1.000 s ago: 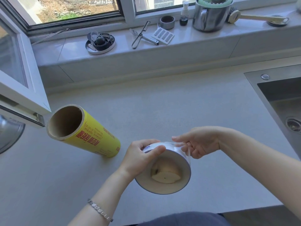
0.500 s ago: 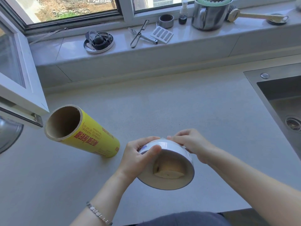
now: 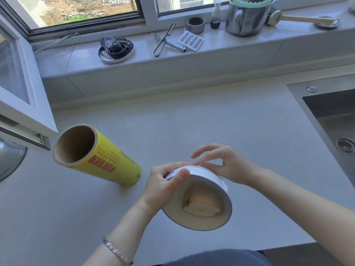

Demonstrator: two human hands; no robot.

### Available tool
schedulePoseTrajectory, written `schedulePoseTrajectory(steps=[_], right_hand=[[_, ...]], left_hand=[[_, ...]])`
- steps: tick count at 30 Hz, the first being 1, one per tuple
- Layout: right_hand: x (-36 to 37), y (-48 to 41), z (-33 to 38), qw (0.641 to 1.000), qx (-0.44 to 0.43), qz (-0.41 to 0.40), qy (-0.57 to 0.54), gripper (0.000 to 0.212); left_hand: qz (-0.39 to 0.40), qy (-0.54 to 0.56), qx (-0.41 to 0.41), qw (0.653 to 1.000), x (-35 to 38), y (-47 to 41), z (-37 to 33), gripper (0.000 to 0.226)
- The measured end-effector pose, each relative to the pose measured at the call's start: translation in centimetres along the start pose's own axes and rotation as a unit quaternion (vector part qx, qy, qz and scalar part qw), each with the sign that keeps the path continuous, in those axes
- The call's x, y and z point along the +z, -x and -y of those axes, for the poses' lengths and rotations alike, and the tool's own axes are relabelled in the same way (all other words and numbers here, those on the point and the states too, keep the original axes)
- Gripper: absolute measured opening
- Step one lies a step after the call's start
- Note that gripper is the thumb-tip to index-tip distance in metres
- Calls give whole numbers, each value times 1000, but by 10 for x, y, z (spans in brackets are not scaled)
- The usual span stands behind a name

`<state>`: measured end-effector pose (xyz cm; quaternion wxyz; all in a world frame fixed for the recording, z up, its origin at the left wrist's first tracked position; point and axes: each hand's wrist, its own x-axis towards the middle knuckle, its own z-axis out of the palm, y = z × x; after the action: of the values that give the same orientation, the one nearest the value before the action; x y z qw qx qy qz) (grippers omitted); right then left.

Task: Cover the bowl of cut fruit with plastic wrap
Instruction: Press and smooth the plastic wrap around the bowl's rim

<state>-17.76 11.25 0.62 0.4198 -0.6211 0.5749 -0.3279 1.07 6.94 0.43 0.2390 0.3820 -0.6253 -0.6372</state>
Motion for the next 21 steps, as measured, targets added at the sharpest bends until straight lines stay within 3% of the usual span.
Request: schedulePoseTrajectory(steps=[5,9,12,14,16,18,21], right_hand=[[6,9,-6,999,21,29,32,32],[8,23,-3,973,125,52,-188,42],[10,30,-6,954,129,78,-260,37],[9,31,-9,937,159,89,-299,63],[11,30,-11,925,187,80,-320,55],[12,26,-11,931,198,54,-303,47],[16,19,-12,944,184,25,-273,72]], left_hand=[[-21,16,-10,1000,-3,-1,5,31],[-36,45,-26,998,-1,-1,2,30],[-52,54,-53,996,3,-3,2,36],[-102,48,-88,990,5,-8,7,54],[-151,83,-145,974,4,-14,8,65],[-157,130,-181,962,3,-18,7,56],[-133,130,-191,964,-4,-20,11,39]])
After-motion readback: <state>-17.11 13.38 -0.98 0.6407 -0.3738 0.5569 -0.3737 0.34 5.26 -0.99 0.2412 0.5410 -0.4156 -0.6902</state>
